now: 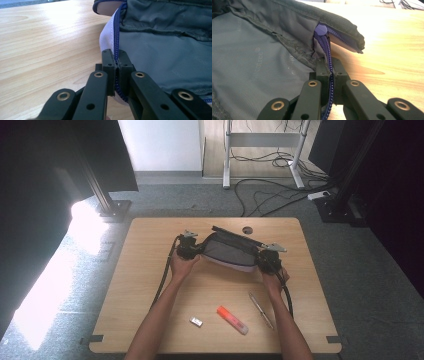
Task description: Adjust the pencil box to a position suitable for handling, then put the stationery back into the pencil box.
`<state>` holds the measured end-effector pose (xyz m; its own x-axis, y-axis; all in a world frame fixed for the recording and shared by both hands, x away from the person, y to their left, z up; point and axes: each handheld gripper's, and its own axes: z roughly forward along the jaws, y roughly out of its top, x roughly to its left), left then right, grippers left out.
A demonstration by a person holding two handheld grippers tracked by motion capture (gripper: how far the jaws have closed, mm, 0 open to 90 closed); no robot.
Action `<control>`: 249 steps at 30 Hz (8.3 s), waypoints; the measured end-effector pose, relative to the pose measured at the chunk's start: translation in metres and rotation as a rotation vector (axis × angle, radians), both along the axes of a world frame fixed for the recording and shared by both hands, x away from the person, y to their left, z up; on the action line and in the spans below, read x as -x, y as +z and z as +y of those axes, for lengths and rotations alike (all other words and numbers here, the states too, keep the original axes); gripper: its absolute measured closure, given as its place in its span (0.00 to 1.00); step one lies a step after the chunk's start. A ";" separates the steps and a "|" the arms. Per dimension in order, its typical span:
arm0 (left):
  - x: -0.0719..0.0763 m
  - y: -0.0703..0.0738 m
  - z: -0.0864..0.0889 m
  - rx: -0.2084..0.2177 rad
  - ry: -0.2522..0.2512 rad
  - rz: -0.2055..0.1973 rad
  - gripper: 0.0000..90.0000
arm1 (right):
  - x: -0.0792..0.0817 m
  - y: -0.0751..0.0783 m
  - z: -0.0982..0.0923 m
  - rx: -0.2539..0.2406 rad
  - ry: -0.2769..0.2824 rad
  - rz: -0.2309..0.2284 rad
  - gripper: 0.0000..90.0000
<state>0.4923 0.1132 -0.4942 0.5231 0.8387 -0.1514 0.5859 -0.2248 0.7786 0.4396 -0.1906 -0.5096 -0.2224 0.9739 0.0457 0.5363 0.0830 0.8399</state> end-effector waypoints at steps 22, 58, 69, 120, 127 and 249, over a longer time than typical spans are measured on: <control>0.029 0.007 0.020 0.038 -0.012 -0.025 0.97 | 0.002 0.008 0.009 0.003 0.067 -0.040 0.95; 0.078 0.002 0.043 0.074 -0.008 -0.028 0.96 | 0.017 0.011 0.026 0.017 0.168 -0.081 0.96; 0.102 0.000 0.043 0.077 -0.011 -0.053 0.96 | 0.029 0.009 0.025 0.017 0.195 -0.088 0.96; 0.099 -0.040 0.040 0.042 -0.002 0.052 0.79 | 0.009 -0.031 0.033 0.054 0.225 0.062 0.92; 0.099 -0.040 0.041 0.049 0.006 0.055 0.65 | 0.010 -0.033 0.034 0.076 0.231 0.075 0.81; 0.187 -0.046 0.114 -0.046 0.040 0.018 0.29 | 0.155 -0.042 -0.018 0.005 0.318 0.125 0.69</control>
